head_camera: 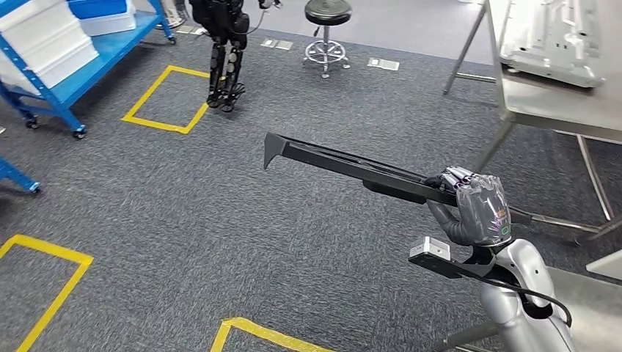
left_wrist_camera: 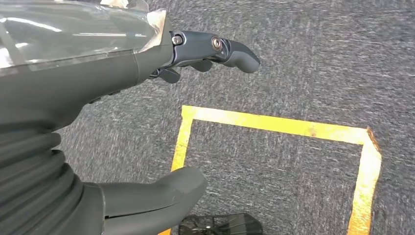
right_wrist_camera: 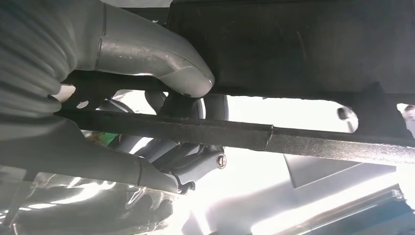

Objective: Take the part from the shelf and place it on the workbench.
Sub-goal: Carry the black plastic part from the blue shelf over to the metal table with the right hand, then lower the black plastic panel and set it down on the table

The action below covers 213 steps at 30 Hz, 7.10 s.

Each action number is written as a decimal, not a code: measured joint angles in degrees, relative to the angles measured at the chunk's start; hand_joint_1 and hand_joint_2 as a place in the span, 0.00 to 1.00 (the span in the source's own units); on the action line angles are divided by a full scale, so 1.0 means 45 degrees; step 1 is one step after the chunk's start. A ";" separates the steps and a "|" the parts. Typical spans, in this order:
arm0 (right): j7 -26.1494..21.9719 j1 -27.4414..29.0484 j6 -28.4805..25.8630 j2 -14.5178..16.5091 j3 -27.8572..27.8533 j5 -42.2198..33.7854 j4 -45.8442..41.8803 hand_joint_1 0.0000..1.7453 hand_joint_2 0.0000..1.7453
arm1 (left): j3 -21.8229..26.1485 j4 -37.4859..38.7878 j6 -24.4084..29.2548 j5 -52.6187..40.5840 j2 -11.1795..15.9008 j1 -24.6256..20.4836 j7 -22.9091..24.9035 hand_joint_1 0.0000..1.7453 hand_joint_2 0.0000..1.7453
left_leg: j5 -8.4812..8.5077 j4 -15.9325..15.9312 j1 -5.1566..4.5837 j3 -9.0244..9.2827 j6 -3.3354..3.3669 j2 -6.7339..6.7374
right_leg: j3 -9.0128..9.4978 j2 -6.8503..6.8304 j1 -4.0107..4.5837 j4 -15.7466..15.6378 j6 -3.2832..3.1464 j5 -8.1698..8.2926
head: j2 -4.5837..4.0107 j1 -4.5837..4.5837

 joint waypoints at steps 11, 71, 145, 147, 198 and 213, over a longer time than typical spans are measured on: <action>0.0152 0.0104 0.0062 -0.0011 -0.0064 0.0176 -0.0035 1.00 1.00 | -0.0007 -0.0001 0.0011 -0.0023 -0.0083 -0.0090 0.0055 0.00 1.00 | 0.1980 -0.3842 -0.0095 0.1651 0.0644 0.0075 | -0.1211 -0.0195 0.0106 0.1735 0.0281 -0.0627 | 0.0000 0.0083; 0.0383 -0.0316 0.0607 0.0175 -0.0301 0.0369 0.0414 1.00 1.00 | 0.0000 0.0004 0.0034 0.0267 0.0019 0.0128 -0.0356 0.00 1.00 | 0.2105 -0.3949 -0.0104 0.1659 0.0651 -0.0281 | -0.0661 0.0387 0.0243 0.0615 0.0323 -0.0061 | 0.0000 0.0020; 0.1835 -0.1600 0.0158 0.0578 -0.0723 0.2551 0.3132 1.00 1.00 | 0.0041 -0.0069 0.0214 0.0532 -0.0075 0.0133 -0.0776 0.00 1.00 | 0.1760 -0.3458 0.0084 0.1554 -0.0053 0.1547 | -0.0093 -0.1054 -0.0301 0.0320 0.0723 -0.0173 | 0.0000 0.0193; 0.1801 -0.1633 0.0159 0.0555 -0.0721 0.2590 0.3135 1.00 1.00 | 0.0044 -0.0069 0.0215 0.0532 -0.0079 0.0138 -0.0777 0.00 1.00 | 0.1290 -0.2924 0.0210 0.1358 -0.0144 0.0977 | -0.0121 -0.0793 -0.0333 0.0314 0.0524 -0.0116 | 0.0000 0.0159; 0.2205 -0.5304 -0.1150 0.0605 0.0422 0.4186 0.6914 1.00 1.00 | 0.0049 -0.0052 0.0671 0.0722 -0.0408 0.0022 -0.2333 0.00 1.00 | 0.2396 -0.3437 -0.0144 0.0803 0.0127 0.0446 | -0.0078 -0.0702 0.0013 0.0275 0.0460 -0.0157 | 0.0000 0.0074; 0.0087 -0.8016 -0.2579 0.2098 0.2096 0.3503 1.0673 1.00 1.00 | -0.0261 -0.0052 0.2100 0.0409 -0.0658 -0.0253 -0.4394 0.00 1.00 | 0.2416 -0.3402 -0.0239 0.0758 0.0159 0.0446 | -0.0091 -0.0698 -0.0001 0.0275 0.0505 -0.0126 | 0.0000 0.0073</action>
